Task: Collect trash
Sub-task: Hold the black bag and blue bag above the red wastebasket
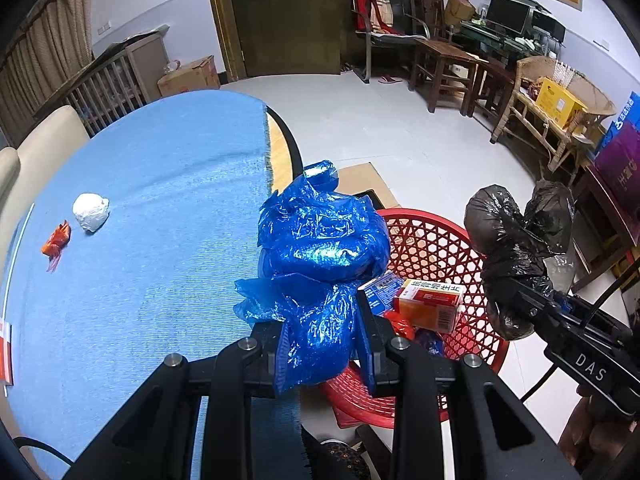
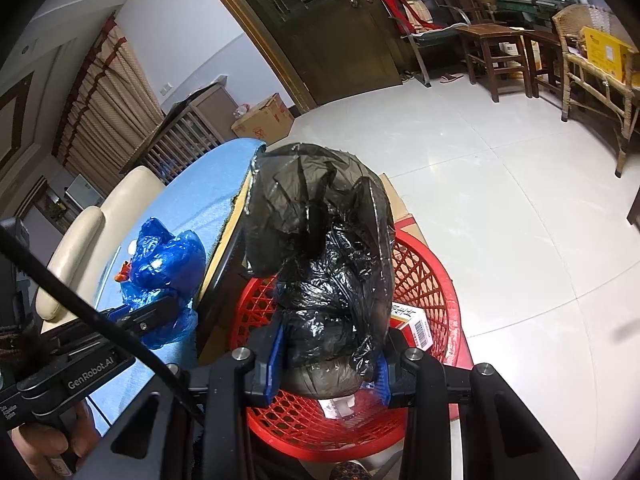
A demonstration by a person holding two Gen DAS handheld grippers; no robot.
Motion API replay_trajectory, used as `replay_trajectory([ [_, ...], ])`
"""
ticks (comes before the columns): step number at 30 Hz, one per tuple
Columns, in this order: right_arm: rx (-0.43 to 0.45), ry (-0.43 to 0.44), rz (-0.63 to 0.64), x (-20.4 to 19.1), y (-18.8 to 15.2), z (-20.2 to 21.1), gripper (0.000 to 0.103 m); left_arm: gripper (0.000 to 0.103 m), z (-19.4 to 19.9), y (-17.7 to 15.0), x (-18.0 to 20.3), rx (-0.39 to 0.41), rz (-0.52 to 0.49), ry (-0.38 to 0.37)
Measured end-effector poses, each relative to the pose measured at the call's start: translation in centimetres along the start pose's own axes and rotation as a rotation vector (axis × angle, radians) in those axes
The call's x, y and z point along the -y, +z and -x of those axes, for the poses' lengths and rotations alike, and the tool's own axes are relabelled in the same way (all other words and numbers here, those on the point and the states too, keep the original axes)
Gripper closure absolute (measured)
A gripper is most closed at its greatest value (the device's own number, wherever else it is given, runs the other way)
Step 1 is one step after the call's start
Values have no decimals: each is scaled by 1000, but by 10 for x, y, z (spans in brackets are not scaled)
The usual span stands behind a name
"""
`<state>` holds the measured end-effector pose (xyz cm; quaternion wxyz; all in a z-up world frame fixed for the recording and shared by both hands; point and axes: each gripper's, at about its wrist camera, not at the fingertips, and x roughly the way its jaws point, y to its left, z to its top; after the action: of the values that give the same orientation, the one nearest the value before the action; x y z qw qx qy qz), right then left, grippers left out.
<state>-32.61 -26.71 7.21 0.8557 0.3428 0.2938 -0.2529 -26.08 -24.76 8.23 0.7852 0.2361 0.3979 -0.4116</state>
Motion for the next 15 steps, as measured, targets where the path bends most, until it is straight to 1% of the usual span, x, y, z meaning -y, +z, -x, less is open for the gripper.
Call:
replay_trajectory([
  [15,-2,-5,-1,0,-4,-4,65,73,-4,2,0,-10,-18,-12],
])
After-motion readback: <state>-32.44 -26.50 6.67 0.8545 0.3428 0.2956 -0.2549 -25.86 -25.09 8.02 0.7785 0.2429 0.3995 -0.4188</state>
